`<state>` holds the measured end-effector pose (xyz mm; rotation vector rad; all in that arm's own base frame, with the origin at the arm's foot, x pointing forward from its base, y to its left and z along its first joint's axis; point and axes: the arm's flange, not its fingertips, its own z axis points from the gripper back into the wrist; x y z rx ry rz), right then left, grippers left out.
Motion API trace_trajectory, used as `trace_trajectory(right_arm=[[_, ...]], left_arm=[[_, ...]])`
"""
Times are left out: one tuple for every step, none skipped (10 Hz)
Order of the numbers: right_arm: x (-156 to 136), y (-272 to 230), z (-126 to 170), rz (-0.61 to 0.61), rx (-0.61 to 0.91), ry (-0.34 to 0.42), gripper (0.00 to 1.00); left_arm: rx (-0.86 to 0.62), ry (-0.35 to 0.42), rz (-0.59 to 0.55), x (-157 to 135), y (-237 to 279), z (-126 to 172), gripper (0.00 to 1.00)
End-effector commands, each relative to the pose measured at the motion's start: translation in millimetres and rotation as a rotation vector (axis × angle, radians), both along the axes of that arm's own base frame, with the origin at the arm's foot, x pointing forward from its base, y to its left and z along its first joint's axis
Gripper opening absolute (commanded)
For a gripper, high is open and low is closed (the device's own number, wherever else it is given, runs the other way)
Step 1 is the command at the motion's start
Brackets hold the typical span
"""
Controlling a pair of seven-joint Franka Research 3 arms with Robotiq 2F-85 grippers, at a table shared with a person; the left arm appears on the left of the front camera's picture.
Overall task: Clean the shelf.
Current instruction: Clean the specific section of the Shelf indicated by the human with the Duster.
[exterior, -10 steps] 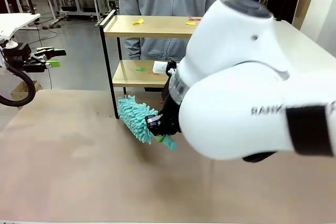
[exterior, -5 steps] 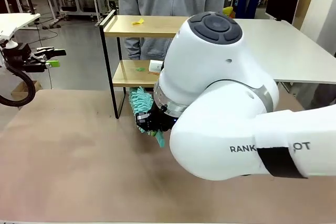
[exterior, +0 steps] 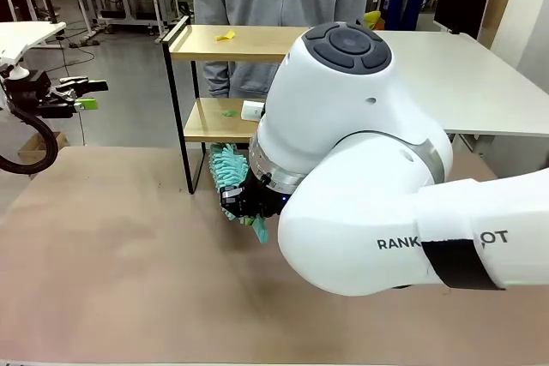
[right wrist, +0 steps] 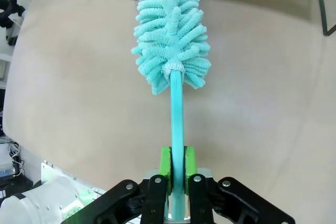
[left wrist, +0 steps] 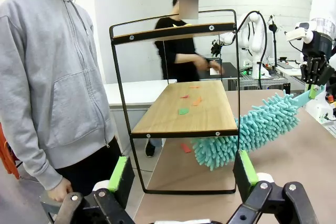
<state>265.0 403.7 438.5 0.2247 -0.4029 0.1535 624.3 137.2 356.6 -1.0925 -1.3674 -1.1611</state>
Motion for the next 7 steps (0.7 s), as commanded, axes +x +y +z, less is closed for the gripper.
trace_trajectory(right_arm=[[-0.9,-4.8,3.1,0.003,0.002,-0.01,0.13],[-0.9,-4.8,3.1,0.003,0.002,-0.01,0.13],[0.1,-0.2,0.4,0.0,0.001,0.0,0.13],[3.3,16.1,-7.4,-0.027,0.016,-0.031,0.13],[6.0,30.5,-14.9,-0.051,0.031,-0.057,0.13],[8.1,42.8,-22.2,-0.076,0.039,-0.074,0.13],[12.0,54.7,-31.5,-0.102,0.047,-0.079,0.13]], left_arm=[[-0.002,-0.006,-0.003,-1.1,-0.1,2.1,1.0],[-0.002,-0.006,-0.003,-1.1,-0.1,2.1,1.0],[-0.002,-0.006,-0.003,-1.1,-0.1,2.1,1.0],[-0.002,-0.006,-0.003,-1.1,-0.1,2.1,1.0],[-0.002,-0.006,-0.003,-1.1,-0.1,2.1,1.0],[-0.002,-0.006,-0.003,-1.1,-0.1,2.1,1.0],[-0.002,-0.006,-0.003,-1.1,-0.1,2.1,1.0]])
